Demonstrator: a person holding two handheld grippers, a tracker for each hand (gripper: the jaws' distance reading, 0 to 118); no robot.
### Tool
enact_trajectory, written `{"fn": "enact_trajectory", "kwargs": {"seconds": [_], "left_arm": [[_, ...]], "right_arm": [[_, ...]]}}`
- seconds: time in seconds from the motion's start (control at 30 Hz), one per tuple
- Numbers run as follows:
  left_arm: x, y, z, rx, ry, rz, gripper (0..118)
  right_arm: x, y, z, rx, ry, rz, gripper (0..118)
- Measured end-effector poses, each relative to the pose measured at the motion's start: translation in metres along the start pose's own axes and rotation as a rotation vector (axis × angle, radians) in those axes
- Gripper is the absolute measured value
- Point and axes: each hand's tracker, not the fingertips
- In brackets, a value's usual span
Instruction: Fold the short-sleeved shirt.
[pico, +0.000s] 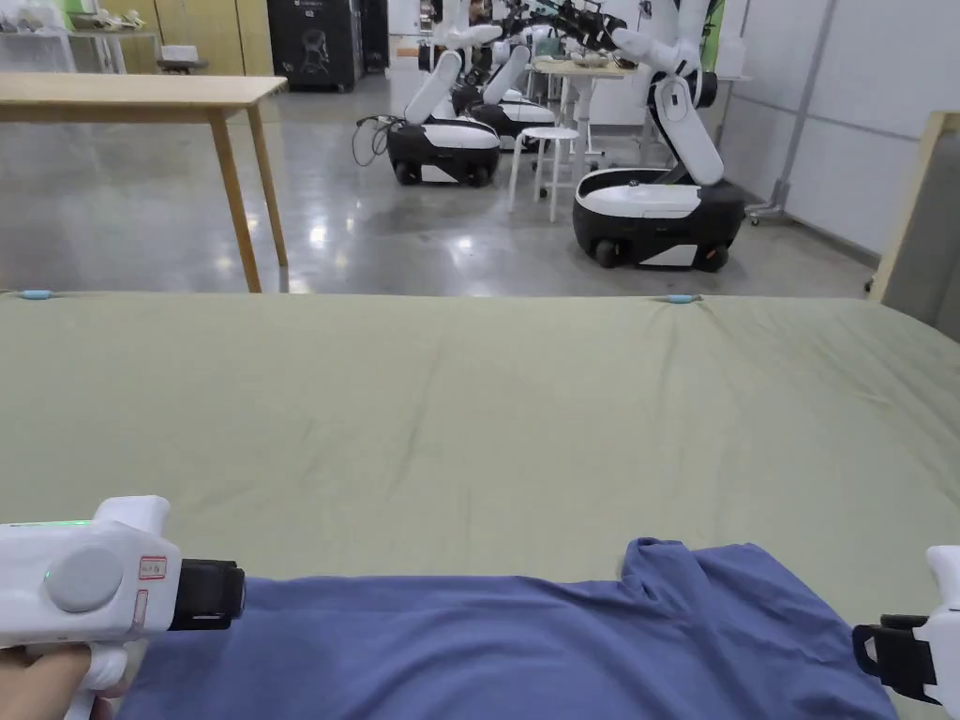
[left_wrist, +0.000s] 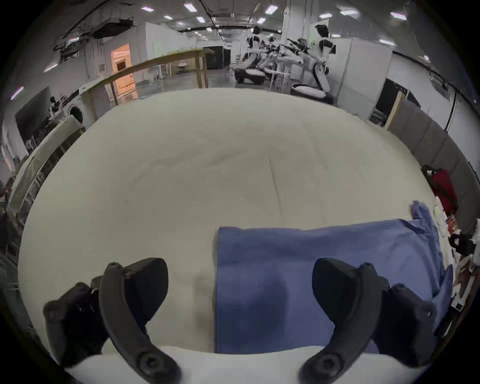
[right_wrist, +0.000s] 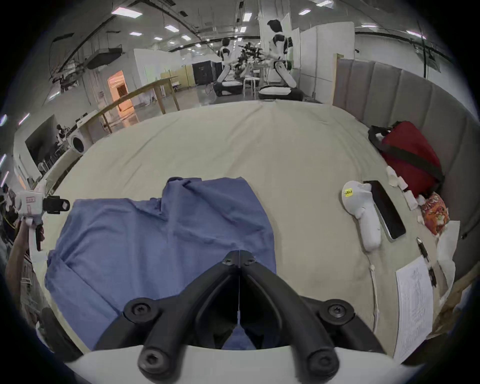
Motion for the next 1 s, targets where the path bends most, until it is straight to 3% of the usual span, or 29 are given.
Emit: {"fn": "enact_trajectory", "kwargs": {"seconds": [0.17,0.2,0.33,0.43,0.47,0.53,0.57,0.6,0.8,0.83,0.87,0.9,0.93,0.97,1.0], "left_arm": [[0.01,0.005,-0.026,-0.034,0.024,-0.037,107],[0.012,0.003,-0.023,-0.034,0.023,-0.031,97],[0.023,0.0,-0.011,-0.025,-0.011,-0.063,13],[0.03,0.0,-0.011,-0.021,0.008,-0.132,8],[0.031,0.001,-0.012,-0.021,0.003,-0.129,8],[0.026,0.002,-0.015,-0.026,-0.007,-0.105,8],[0.024,0.003,-0.016,-0.028,-0.02,-0.077,8],[0.022,0.003,-0.016,-0.037,-0.032,-0.06,8],[0.016,0.005,-0.019,-0.046,-0.054,-0.044,8],[0.017,0.005,-0.019,-0.045,-0.054,-0.044,8],[0.017,0.005,-0.019,-0.043,-0.053,-0.045,8],[0.017,0.004,-0.018,-0.041,-0.052,-0.049,8],[0.017,0.005,-0.018,-0.039,-0.052,-0.05,8],[0.016,0.004,-0.016,-0.036,-0.053,-0.047,8],[0.015,0.004,-0.012,-0.032,-0.057,-0.041,8]], "right_arm": [[0.008,0.005,-0.014,-0.029,-0.008,-0.009,1],[0.009,0.006,-0.015,-0.032,-0.01,-0.008,1],[0.014,0.013,-0.017,-0.039,-0.019,-0.003,1],[0.017,0.022,-0.022,-0.044,-0.007,-0.007,9],[0.018,0.025,-0.023,-0.042,-0.007,-0.011,30],[0.02,0.033,-0.033,-0.055,0.026,-0.032,91],[0.02,0.035,-0.04,-0.079,0.046,-0.046,113],[0.02,0.036,-0.05,-0.12,0.056,-0.055,114],[0.011,0.037,-0.091,-0.198,0.01,-0.003,107],[0.012,0.037,-0.093,-0.197,0.005,-0.003,93],[0.013,0.036,-0.093,-0.195,-0.017,-0.004,63],[0.015,0.035,-0.09,-0.189,-0.067,0.005,50],[0.018,0.036,-0.083,-0.189,-0.025,-0.002,37],[0.02,0.038,-0.077,-0.194,0.027,-0.031,5],[0.027,0.04,-0.068,-0.178,0.063,-0.078,4]]}}
